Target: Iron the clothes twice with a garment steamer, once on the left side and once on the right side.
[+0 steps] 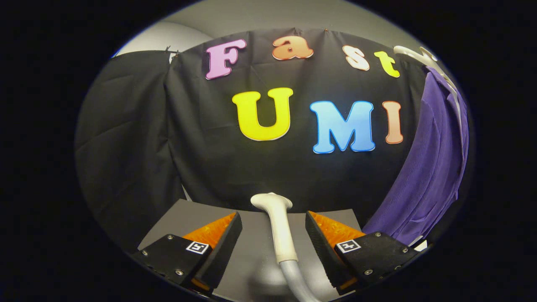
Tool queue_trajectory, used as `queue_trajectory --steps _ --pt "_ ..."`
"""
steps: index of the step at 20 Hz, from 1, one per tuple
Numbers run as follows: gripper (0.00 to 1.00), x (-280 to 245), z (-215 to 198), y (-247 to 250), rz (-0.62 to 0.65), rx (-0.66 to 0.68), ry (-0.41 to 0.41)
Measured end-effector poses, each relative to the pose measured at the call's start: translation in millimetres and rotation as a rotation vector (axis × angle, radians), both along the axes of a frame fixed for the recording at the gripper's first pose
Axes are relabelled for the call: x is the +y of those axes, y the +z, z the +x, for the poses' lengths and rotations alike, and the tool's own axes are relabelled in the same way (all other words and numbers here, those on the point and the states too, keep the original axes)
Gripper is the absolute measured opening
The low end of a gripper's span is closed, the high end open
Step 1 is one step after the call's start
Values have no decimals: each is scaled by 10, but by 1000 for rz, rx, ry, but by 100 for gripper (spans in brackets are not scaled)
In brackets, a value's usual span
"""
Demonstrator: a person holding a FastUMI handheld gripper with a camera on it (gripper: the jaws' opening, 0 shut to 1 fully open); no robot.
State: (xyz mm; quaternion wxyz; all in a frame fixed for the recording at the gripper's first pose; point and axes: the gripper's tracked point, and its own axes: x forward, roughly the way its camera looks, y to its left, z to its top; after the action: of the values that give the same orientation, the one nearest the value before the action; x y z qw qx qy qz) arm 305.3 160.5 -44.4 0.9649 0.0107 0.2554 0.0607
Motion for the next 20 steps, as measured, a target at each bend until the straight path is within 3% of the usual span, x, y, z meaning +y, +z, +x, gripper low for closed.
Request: queue_trajectory --steps 11,16,20 --pt "92 -92 527 -766 169 304 -80" --pt "88 -12 478 -1086 213 436 -102" --pt "71 76 430 -1109 246 468 -138"
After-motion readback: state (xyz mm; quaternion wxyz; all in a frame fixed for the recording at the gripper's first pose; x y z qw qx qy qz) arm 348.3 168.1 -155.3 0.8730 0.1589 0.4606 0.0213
